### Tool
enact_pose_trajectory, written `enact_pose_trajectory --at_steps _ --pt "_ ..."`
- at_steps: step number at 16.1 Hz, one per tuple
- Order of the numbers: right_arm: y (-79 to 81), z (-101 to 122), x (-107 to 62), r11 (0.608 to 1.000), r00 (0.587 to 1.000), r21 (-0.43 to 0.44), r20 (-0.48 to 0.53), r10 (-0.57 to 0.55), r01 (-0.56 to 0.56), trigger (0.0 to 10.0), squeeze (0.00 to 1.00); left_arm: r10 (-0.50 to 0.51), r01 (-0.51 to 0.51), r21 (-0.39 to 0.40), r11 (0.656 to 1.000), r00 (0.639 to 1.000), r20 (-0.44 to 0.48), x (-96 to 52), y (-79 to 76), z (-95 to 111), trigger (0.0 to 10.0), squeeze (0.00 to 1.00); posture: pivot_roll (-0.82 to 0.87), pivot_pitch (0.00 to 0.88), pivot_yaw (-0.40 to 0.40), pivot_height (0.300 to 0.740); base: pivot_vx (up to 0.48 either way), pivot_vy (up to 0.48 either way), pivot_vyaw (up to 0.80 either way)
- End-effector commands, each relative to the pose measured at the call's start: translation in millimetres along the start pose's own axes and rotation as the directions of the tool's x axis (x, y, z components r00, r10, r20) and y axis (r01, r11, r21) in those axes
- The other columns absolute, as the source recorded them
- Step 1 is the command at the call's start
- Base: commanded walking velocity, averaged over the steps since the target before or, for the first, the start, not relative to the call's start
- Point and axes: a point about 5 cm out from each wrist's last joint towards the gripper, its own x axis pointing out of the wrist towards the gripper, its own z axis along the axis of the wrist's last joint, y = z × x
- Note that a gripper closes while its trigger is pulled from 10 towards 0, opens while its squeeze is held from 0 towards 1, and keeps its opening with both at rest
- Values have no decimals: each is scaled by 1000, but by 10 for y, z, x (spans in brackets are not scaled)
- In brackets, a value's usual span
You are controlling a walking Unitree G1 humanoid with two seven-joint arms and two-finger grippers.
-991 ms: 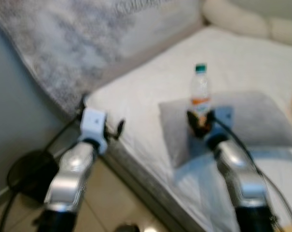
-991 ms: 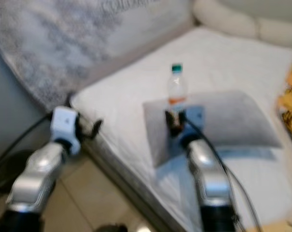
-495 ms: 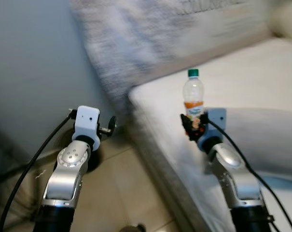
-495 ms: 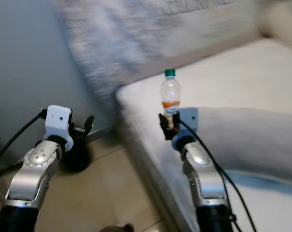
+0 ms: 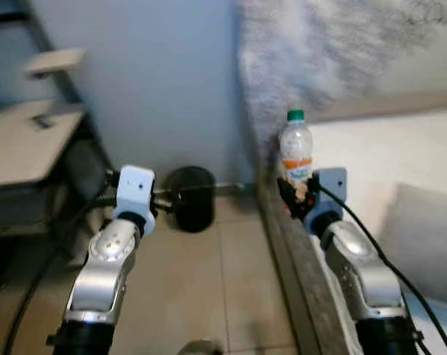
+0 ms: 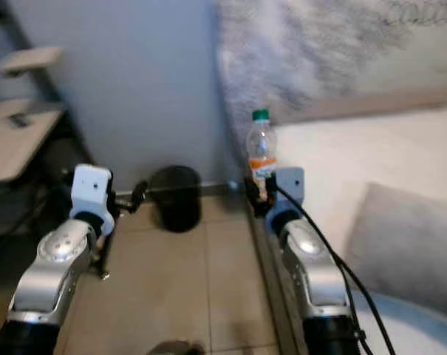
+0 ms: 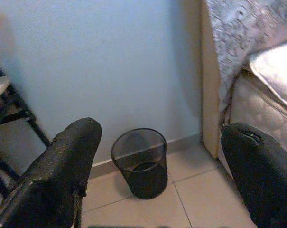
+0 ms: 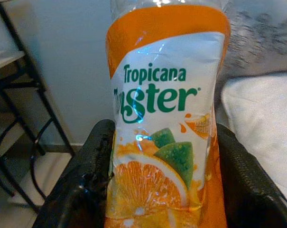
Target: Clean up the room
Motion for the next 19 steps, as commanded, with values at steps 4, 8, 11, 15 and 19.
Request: enact_pose_trajectory --at_steps 4,8,11,15,19 --pt "103 12 20 999 999 20 -17 50 -49 10000 0 -15 15 2 1000 1000 15 17 8 36 10000 0 22 0 75 740 271 0 0" --pt "95 28 26 998 998 44 -25 56 -55 10000 0 -53 52 28 998 999 13 23 -31 34 10000 0 22 0 74 740 292 0 0" --pt "115 43 25 998 997 6 -21 70 -70 10000 0 -80 80 43 996 997 9 15 -63 24 10000 0 22 0 74 740 289 0 0" --pt "121 34 17 994 997 -75 -22 74 -76 10000 0 -79 79 45 996 997 12 11 -51 27 10000 0 24 0 71 740 291 0 0" --pt "104 27 11 998 999 -49 -17 46 -47 10000 0 -81 80 47 996 997 11 1 -51 22 10000 0 23 0 68 740 291 0 600"
